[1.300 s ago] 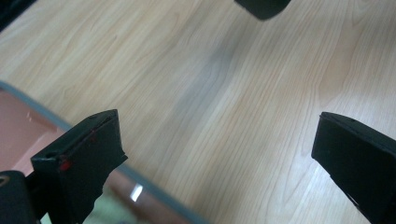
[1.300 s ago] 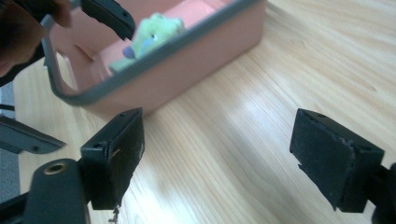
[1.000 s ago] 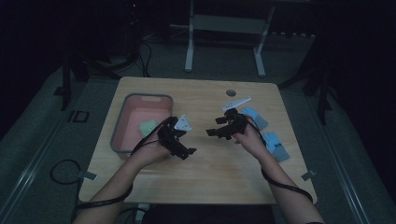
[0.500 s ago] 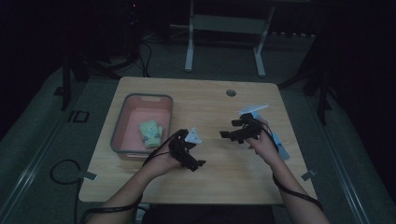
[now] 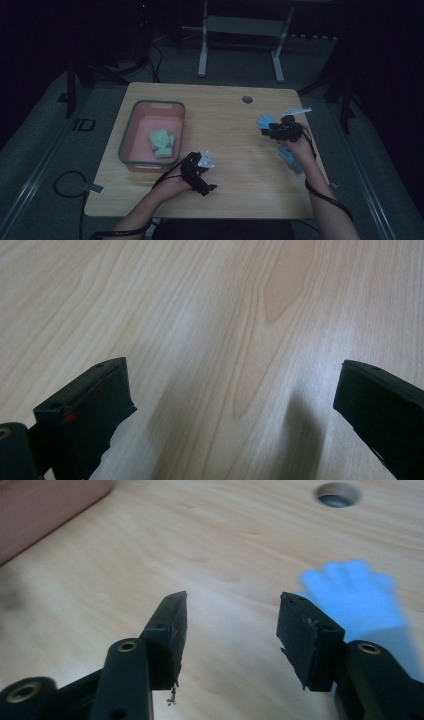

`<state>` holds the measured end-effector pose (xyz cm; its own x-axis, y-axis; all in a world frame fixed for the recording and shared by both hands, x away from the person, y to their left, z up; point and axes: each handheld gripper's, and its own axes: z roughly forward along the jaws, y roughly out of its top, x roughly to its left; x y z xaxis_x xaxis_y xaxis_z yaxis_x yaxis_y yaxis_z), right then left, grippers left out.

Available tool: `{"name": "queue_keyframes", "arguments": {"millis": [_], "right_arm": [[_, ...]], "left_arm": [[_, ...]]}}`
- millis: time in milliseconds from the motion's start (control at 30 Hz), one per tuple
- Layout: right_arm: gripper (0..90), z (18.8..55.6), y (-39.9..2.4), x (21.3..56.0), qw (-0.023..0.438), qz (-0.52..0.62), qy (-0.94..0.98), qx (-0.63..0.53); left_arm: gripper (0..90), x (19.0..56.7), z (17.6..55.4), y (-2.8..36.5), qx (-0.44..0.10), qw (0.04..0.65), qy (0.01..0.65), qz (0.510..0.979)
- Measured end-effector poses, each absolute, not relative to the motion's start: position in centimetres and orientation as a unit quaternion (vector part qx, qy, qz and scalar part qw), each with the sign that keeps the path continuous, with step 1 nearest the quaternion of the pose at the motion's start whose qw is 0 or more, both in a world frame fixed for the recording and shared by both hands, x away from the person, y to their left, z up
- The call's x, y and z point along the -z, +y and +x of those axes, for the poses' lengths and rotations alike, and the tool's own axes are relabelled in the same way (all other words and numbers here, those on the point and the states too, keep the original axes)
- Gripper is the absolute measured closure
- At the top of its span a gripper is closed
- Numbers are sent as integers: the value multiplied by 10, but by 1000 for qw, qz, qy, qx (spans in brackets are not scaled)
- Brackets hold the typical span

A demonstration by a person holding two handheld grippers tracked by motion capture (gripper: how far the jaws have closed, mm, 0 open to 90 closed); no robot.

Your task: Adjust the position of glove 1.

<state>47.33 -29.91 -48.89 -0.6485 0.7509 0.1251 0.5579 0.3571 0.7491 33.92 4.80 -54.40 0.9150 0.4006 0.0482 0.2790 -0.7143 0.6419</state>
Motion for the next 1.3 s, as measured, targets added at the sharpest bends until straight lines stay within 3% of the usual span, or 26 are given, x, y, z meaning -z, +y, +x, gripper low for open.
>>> {"name": "queue_keyframes", "arguments": {"millis": [33,133,500,700,900,967,1300], "right_arm": [[518,473,-299,489,121,402,815,-400],[639,490,-314,487,136,401,830,-362],[583,531,-325,508,149,382,864,-290],[630,541,-328,529,151,369,884,-243],[749,542,-329,530,129,394,875,-250],[831,541,-323,529,124,425,864,-241],[872,496,-292,490,123,501,801,-304]], "left_arm": [[21,544,339,48,-92,330,184,921],[21,547,338,53,-83,329,189,921],[21,548,332,52,-90,335,181,920],[21,551,330,52,-84,336,173,922],[21,552,328,50,-87,332,166,924],[21,552,328,50,-89,333,167,924],[21,550,327,50,-95,332,168,923]]}}
